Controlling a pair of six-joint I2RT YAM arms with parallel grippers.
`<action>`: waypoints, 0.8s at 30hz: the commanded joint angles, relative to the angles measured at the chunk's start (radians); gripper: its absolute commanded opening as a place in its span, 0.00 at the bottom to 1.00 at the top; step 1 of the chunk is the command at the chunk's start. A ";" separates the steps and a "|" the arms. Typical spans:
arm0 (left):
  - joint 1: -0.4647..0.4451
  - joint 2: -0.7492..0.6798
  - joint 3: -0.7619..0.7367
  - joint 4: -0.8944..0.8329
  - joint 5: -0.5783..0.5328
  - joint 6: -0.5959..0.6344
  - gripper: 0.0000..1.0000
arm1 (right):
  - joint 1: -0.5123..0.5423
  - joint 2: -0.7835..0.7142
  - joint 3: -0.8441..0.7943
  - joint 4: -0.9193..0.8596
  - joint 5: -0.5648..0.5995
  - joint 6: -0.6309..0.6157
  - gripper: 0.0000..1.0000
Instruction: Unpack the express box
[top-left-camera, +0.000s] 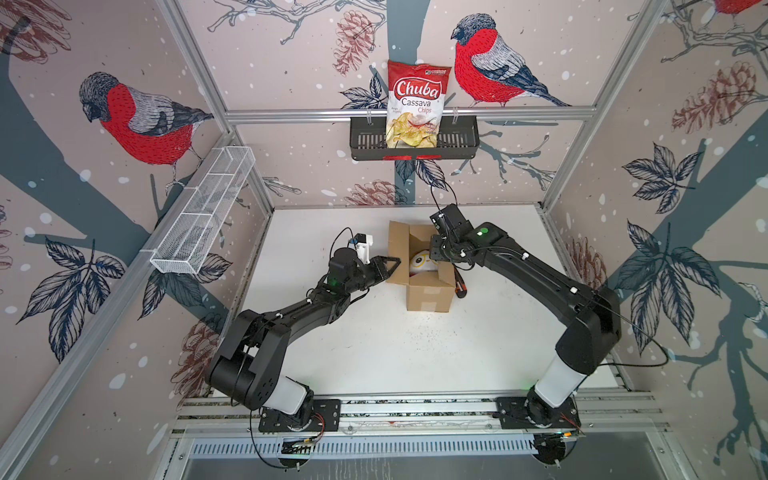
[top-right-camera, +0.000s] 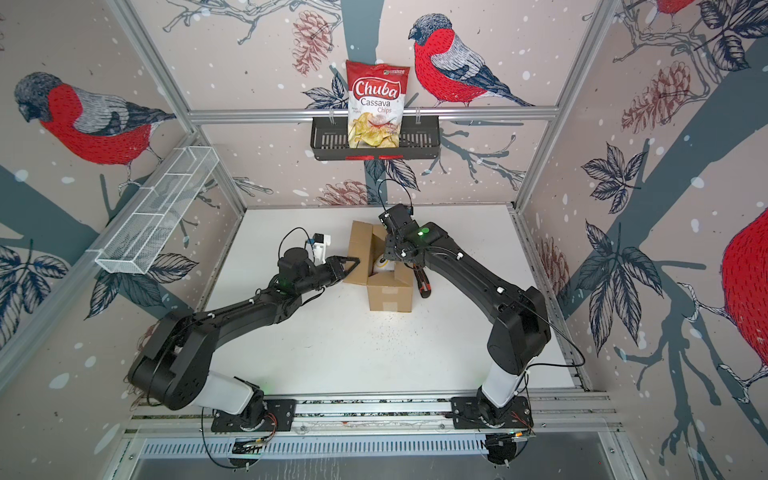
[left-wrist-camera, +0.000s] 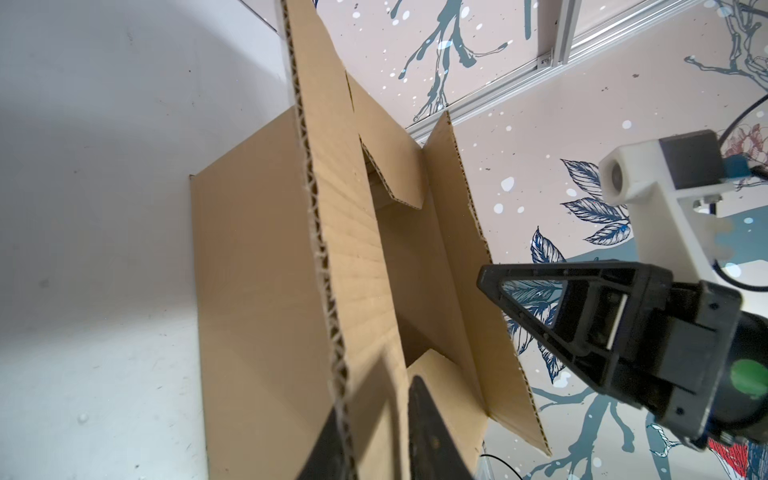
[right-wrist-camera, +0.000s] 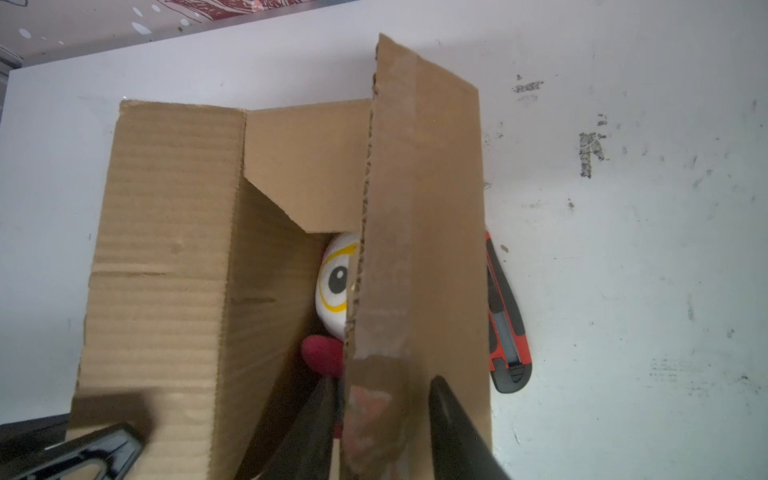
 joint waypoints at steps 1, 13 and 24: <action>-0.001 -0.017 -0.008 0.049 -0.022 0.014 0.18 | 0.003 -0.003 0.022 -0.045 0.061 0.003 0.36; 0.000 -0.078 -0.040 0.031 -0.088 0.024 0.09 | -0.003 -0.004 0.042 -0.171 0.174 0.016 0.37; 0.001 -0.236 -0.102 -0.088 -0.192 0.059 0.08 | -0.024 -0.052 -0.001 -0.135 0.126 -0.002 0.38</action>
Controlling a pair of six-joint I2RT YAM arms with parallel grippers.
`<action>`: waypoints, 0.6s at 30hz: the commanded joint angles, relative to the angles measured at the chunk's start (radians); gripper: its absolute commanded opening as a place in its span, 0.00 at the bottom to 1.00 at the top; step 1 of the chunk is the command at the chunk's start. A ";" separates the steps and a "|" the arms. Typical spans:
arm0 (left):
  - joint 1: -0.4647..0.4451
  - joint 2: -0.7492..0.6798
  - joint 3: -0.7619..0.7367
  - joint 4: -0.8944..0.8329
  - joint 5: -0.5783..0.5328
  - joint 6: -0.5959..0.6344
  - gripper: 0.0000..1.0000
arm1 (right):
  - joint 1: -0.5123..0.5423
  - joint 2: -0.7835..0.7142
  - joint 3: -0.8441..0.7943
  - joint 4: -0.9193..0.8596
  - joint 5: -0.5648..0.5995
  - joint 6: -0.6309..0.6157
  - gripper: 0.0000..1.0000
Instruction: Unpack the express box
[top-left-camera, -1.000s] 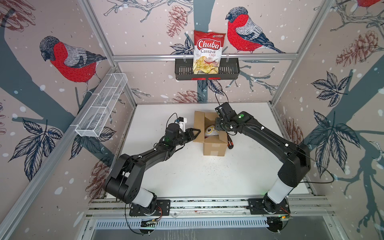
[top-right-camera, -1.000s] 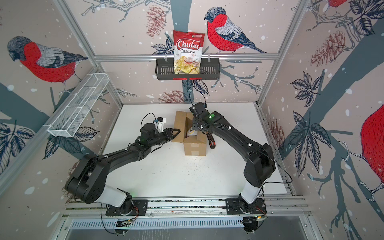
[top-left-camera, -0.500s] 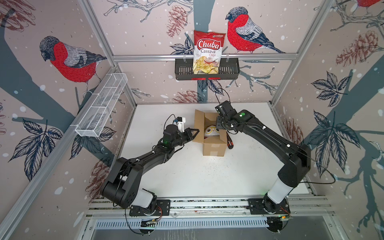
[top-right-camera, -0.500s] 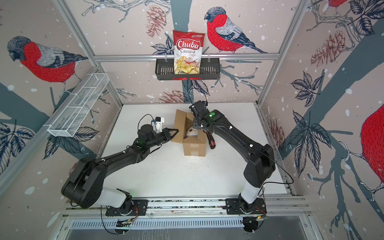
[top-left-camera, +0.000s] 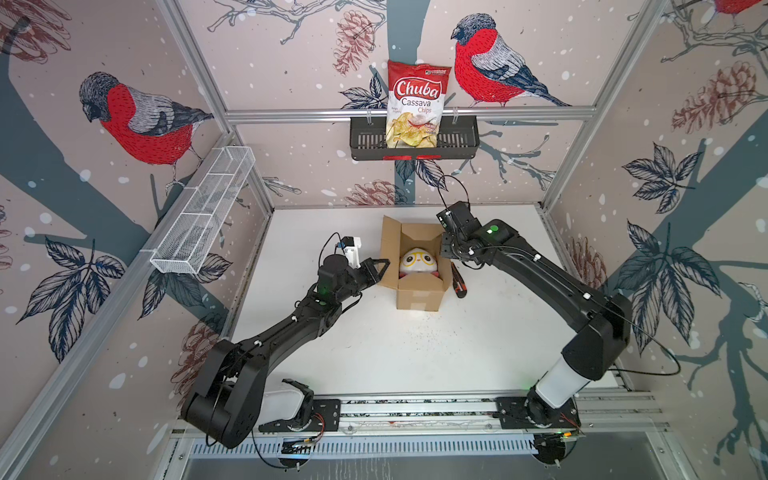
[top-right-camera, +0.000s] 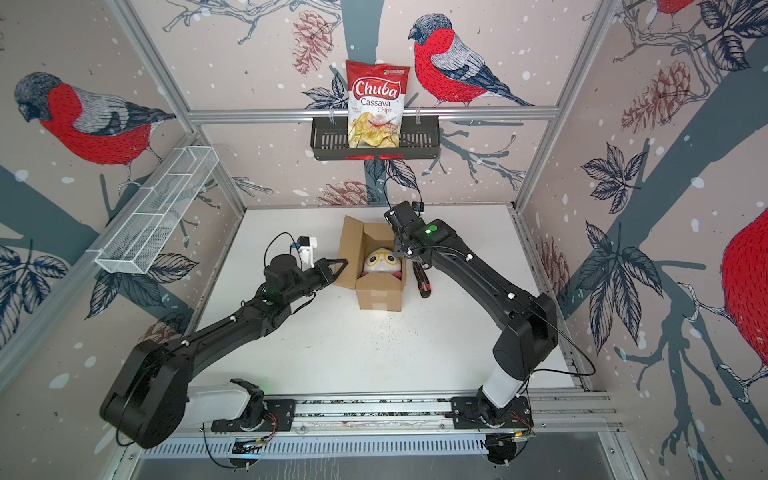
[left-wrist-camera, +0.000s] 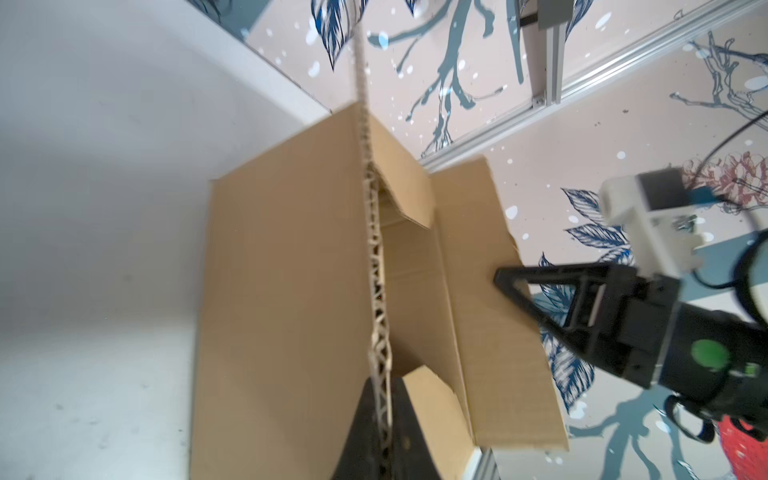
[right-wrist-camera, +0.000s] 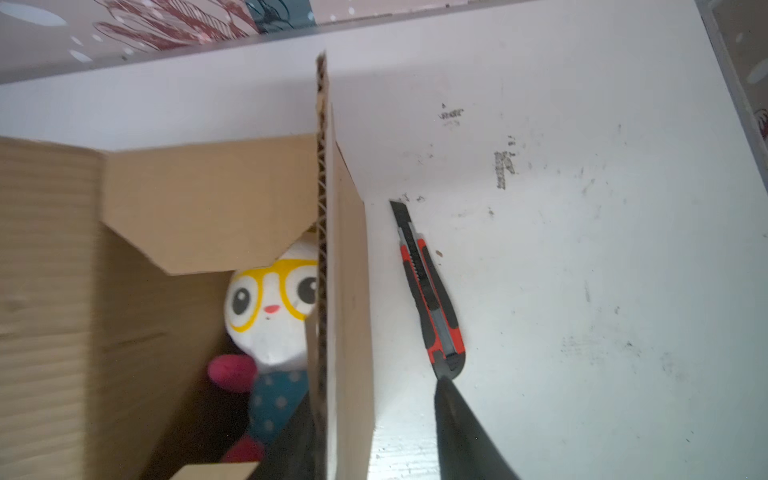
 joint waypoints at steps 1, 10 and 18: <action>0.001 -0.035 -0.021 -0.002 -0.054 0.032 0.08 | -0.008 -0.007 -0.012 -0.018 0.004 -0.009 0.38; 0.001 -0.079 -0.068 -0.022 -0.091 0.024 0.09 | -0.037 -0.015 -0.082 0.076 -0.077 -0.028 0.38; 0.001 -0.074 -0.066 -0.039 -0.086 0.020 0.10 | -0.052 -0.003 -0.138 0.194 -0.184 -0.058 0.38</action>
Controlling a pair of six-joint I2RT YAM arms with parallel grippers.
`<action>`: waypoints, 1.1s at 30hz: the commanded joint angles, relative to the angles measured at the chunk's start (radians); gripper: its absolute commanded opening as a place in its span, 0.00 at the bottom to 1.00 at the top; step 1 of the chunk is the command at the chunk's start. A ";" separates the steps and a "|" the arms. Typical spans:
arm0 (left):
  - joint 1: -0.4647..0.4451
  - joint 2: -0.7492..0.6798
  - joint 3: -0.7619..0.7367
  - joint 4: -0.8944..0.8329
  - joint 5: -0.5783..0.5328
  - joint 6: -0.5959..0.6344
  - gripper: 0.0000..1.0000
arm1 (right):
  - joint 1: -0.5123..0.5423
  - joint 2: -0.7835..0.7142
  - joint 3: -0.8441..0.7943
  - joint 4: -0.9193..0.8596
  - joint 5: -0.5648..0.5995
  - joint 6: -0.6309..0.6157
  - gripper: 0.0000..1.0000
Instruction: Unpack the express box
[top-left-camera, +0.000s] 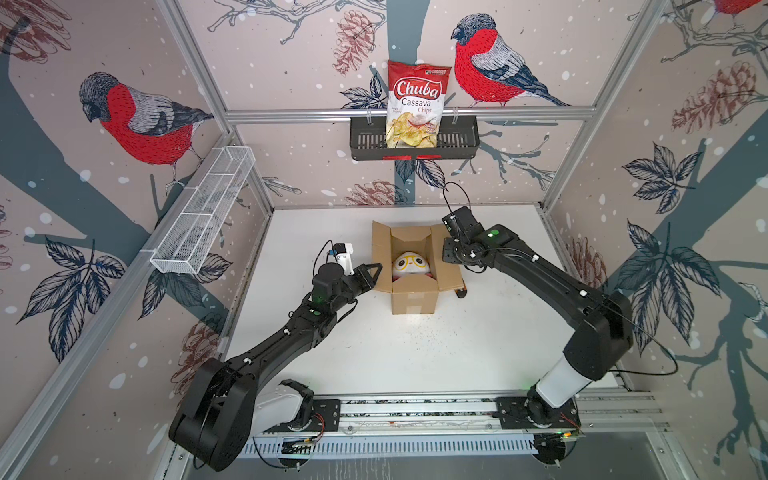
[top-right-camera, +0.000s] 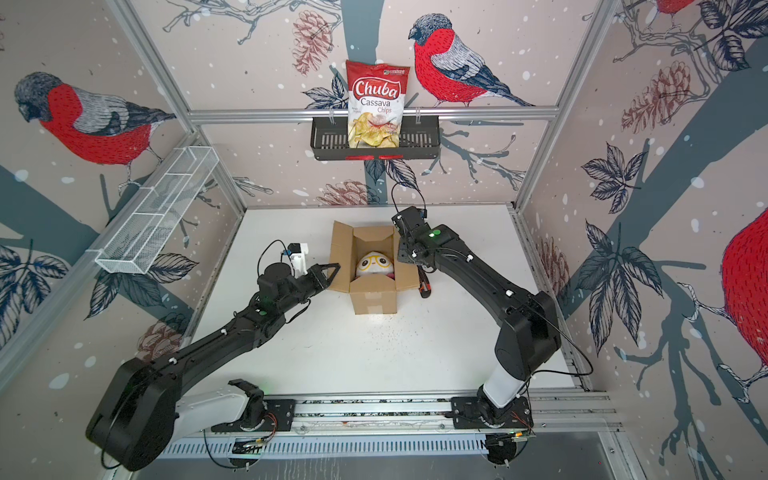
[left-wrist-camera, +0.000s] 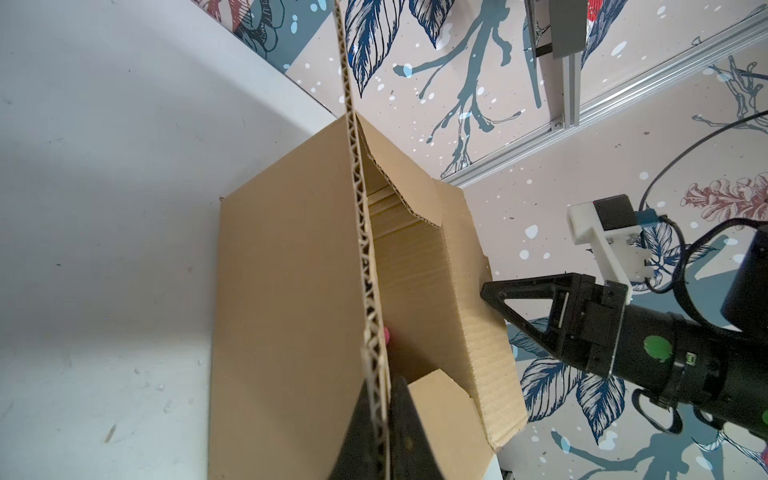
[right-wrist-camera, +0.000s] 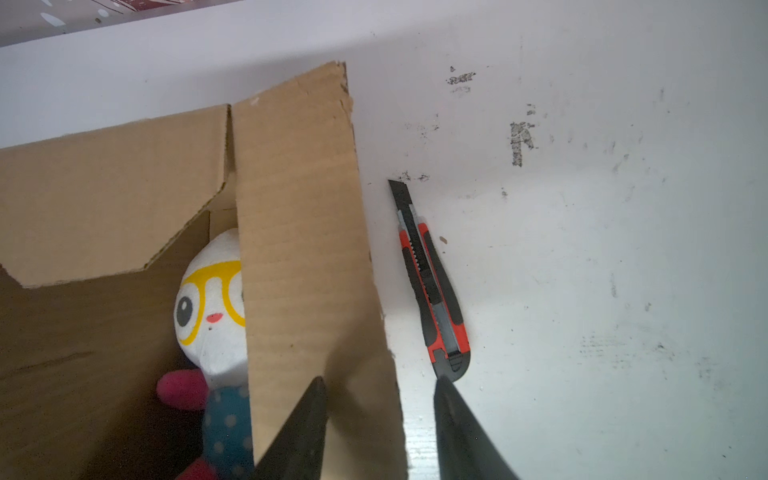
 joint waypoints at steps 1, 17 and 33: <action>0.001 0.003 -0.002 -0.006 0.003 0.019 0.10 | -0.001 0.012 -0.018 0.071 -0.080 -0.027 0.38; -0.020 0.004 -0.093 0.080 0.022 -0.063 0.12 | 0.000 0.150 -0.019 0.169 -0.201 -0.068 0.40; -0.067 0.022 -0.082 0.066 -0.004 -0.088 0.28 | 0.008 0.130 0.110 0.048 -0.149 -0.113 0.46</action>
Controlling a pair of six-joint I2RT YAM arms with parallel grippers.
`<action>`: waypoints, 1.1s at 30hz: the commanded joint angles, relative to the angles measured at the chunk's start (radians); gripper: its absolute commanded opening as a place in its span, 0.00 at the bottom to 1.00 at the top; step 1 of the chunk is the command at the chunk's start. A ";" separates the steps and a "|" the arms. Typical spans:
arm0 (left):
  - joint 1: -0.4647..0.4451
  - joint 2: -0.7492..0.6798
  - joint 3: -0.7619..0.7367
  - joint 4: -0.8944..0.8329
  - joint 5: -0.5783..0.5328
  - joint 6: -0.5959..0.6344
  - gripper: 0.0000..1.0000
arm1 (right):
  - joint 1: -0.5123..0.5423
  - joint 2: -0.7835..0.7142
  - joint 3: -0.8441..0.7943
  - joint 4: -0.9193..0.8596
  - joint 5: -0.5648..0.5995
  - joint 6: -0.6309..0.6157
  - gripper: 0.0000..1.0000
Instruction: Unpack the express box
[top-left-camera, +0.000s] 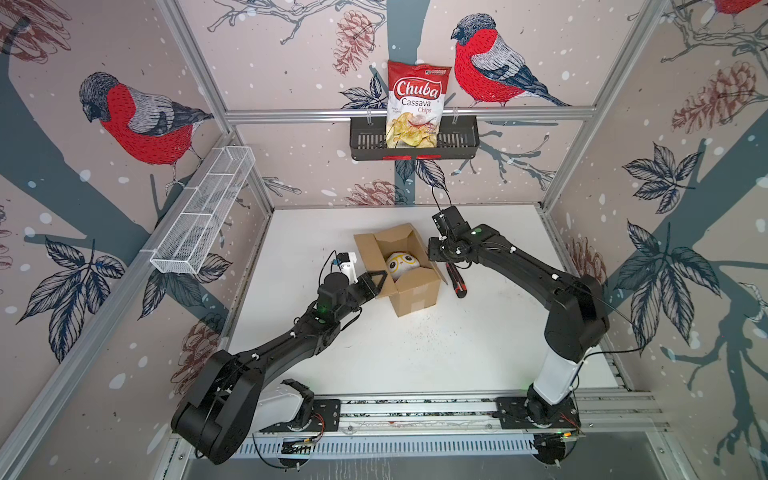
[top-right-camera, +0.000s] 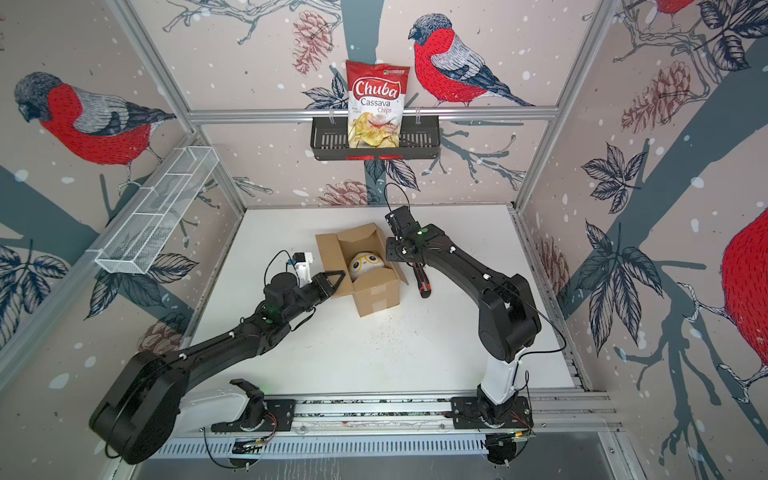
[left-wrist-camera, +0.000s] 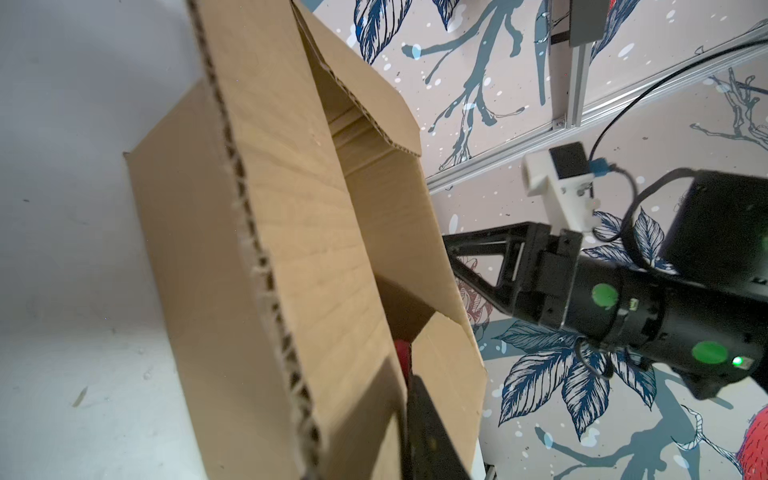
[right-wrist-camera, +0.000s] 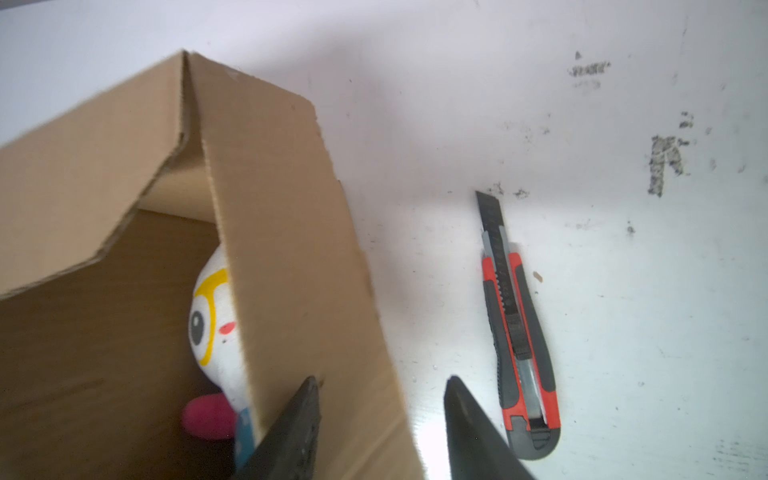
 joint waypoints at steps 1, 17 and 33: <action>-0.001 -0.016 0.015 -0.067 0.008 0.017 0.30 | 0.008 -0.018 0.040 -0.066 0.003 -0.011 0.46; 0.003 -0.242 0.093 -0.407 -0.097 0.092 0.59 | 0.056 0.031 0.167 -0.144 0.015 -0.089 0.55; 0.029 -0.328 0.399 -0.846 -0.228 0.287 0.26 | 0.039 0.110 0.153 -0.113 0.025 -0.136 0.65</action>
